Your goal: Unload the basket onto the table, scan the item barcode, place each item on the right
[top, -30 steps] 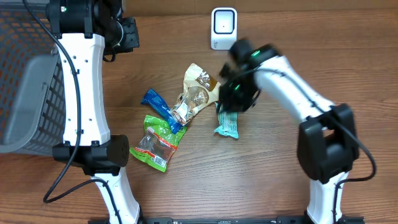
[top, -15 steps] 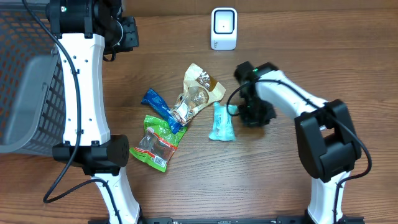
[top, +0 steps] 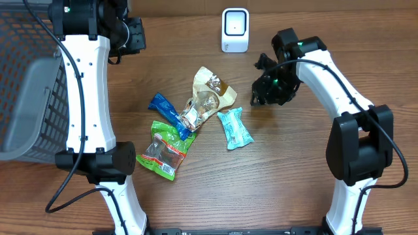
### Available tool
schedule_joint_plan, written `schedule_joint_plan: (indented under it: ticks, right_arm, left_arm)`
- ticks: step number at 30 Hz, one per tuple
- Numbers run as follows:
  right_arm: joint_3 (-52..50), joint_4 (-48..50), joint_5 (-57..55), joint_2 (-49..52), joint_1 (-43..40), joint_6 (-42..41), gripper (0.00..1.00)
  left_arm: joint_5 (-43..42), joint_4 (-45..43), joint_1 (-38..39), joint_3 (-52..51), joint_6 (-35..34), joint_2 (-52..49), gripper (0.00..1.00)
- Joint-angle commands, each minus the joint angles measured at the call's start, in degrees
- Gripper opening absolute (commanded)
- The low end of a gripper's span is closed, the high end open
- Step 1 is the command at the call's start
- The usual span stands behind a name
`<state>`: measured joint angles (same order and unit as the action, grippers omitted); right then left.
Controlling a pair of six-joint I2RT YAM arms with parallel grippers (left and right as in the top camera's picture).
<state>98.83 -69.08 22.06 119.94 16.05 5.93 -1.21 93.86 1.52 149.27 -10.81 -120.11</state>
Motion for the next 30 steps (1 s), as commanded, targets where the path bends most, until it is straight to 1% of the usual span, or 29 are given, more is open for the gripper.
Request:
schedule_joint_plan:
  ticks: [1,3,4,6,7,10,15,19,23,24,25,26,27,28,29,30]
  right_arm:
    - [-4.1,3.9,3.3,-0.7,3.1,3.0,0.63]
    - [-6.6,7.8,3.3,-0.5,4.0,3.1,0.71]
    - [-8.0,10.5,3.3,-0.5,4.3,3.2,0.77]
    - [-9.6,14.2,3.9,-0.4,4.6,4.8,0.83]
    - [-10.1,16.0,4.9,-0.3,4.6,6.1,0.84]
    - [-10.4,18.6,7.9,-0.2,4.6,8.0,0.84]
    - [-10.4,19.4,7.3,0.8,4.6,8.0,0.72]
    - [-10.4,19.3,6.9,3.5,4.6,7.8,0.71]
    - [-10.4,18.7,6.5,4.1,4.6,7.9,0.7]
    - [-10.4,18.4,6.0,4.1,4.6,7.9,0.68]
    - [-10.4,18.2,5.6,4.1,4.6,7.9,0.63]
    - [-10.5,18.0,5.4,4.2,4.6,7.8,0.48]
    - [-10.5,17.8,5.3,4.3,4.6,7.6,0.37]
    - [-10.5,17.7,4.9,4.4,4.6,7.0,0.29]
    - [-10.5,17.5,4.5,4.4,4.5,4.9,0.17]
    - [-10.5,17.3,4.6,4.4,4.5,2.7,0.13]
  left_arm:
    - [0.6,-0.3,0.8,0.1,-0.3,-0.5,0.15]
    - [0.6,-0.3,0.7,0.1,-0.3,-0.5,0.15]
    - [0.6,-0.3,0.7,0.1,-0.3,-0.5,0.15]
    - [0.6,-0.3,0.7,0.1,-0.3,-0.5,0.15]
    - [0.6,-0.5,0.7,0.1,-0.3,-0.5,0.15]
    - [0.3,-1.0,0.8,0.1,-0.4,-0.5,0.15]
    - [0.2,-0.9,0.8,0.0,-0.4,-0.5,0.14]
    - [0.2,-0.9,0.8,0.0,-0.4,-0.5,0.14]
    - [0.2,-1.0,0.8,0.0,-0.6,-0.5,0.14]
    - [0.2,-1.1,0.8,0.0,-0.6,-0.5,0.14]
    - [0.2,-1.2,0.8,0.0,-0.6,-0.5,0.14]
    - [0.2,-1.2,0.8,0.0,-0.6,-0.5,0.14]
    - [0.2,-1.1,0.8,0.0,-0.6,-0.5,0.14]
    - [0.2,-1.0,0.8,0.0,-0.6,-0.5,0.14]
    - [0.2,-0.9,0.8,0.0,-0.6,-0.5,0.14]
    - [0.2,-0.8,0.8,0.0,-0.6,-0.5,0.14]
